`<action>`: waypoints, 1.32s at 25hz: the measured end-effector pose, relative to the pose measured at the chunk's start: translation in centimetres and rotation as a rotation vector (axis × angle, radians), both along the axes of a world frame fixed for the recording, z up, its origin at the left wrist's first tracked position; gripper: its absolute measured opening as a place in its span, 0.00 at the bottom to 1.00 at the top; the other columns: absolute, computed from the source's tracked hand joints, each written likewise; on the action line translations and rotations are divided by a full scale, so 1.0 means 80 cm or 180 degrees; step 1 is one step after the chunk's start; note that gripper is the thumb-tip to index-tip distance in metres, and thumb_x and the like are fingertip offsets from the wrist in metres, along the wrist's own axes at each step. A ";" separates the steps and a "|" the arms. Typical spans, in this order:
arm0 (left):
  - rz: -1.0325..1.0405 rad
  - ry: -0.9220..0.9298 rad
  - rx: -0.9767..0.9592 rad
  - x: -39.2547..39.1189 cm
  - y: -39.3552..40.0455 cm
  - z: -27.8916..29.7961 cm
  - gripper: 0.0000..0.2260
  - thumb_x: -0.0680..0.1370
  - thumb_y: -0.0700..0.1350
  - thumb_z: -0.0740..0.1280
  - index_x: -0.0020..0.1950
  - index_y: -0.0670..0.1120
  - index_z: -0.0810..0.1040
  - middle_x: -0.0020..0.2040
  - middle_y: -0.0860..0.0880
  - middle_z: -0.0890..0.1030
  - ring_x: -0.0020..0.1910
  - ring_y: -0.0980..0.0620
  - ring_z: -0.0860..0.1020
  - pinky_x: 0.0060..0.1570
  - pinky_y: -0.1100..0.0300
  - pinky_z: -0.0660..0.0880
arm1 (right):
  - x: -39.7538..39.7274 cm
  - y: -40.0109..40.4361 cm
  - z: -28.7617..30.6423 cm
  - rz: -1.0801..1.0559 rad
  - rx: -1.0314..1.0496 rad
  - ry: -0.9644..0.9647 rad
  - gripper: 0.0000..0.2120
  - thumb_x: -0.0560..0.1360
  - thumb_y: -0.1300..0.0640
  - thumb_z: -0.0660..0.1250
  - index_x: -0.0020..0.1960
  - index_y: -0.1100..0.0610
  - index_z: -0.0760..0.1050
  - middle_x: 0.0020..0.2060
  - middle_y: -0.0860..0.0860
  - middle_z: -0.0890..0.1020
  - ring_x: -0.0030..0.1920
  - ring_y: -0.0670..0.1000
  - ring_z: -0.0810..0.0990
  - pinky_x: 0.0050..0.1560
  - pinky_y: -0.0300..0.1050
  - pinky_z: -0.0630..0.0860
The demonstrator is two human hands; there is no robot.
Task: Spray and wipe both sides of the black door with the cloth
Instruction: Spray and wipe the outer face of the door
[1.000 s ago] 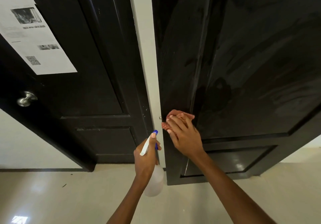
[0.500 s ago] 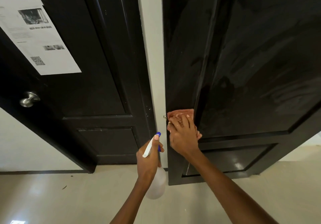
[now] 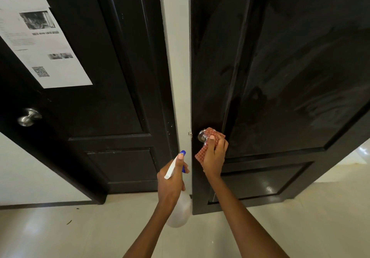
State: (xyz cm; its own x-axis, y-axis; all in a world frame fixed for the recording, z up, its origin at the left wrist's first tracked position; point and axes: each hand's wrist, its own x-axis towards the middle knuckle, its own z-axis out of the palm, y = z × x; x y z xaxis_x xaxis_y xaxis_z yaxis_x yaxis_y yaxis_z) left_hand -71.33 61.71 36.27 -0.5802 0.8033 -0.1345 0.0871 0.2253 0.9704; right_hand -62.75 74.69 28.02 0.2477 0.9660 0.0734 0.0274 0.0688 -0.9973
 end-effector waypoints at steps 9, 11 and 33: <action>-0.0288 0.0083 -0.0071 -0.009 -0.005 -0.003 0.17 0.81 0.56 0.60 0.36 0.50 0.76 0.38 0.46 0.80 0.33 0.53 0.78 0.31 0.69 0.73 | 0.020 -0.009 0.024 0.0527 -0.1532 0.2756 0.30 0.82 0.35 0.56 0.72 0.55 0.72 0.60 0.60 0.81 0.59 0.61 0.81 0.57 0.56 0.77; -0.0332 0.0055 -0.0014 -0.011 -0.002 -0.004 0.18 0.80 0.58 0.60 0.37 0.49 0.77 0.39 0.44 0.81 0.33 0.53 0.78 0.29 0.72 0.73 | 0.015 -0.011 0.016 0.0405 -0.0882 0.1947 0.24 0.83 0.39 0.58 0.74 0.51 0.68 0.63 0.57 0.78 0.59 0.59 0.81 0.56 0.55 0.80; -0.0242 -0.0222 0.0026 -0.027 0.023 -0.012 0.25 0.70 0.66 0.56 0.44 0.47 0.80 0.45 0.43 0.83 0.43 0.46 0.82 0.37 0.65 0.73 | 0.019 0.001 0.027 0.0698 0.1699 -0.5308 0.15 0.68 0.47 0.77 0.50 0.54 0.85 0.61 0.54 0.81 0.67 0.62 0.74 0.71 0.63 0.68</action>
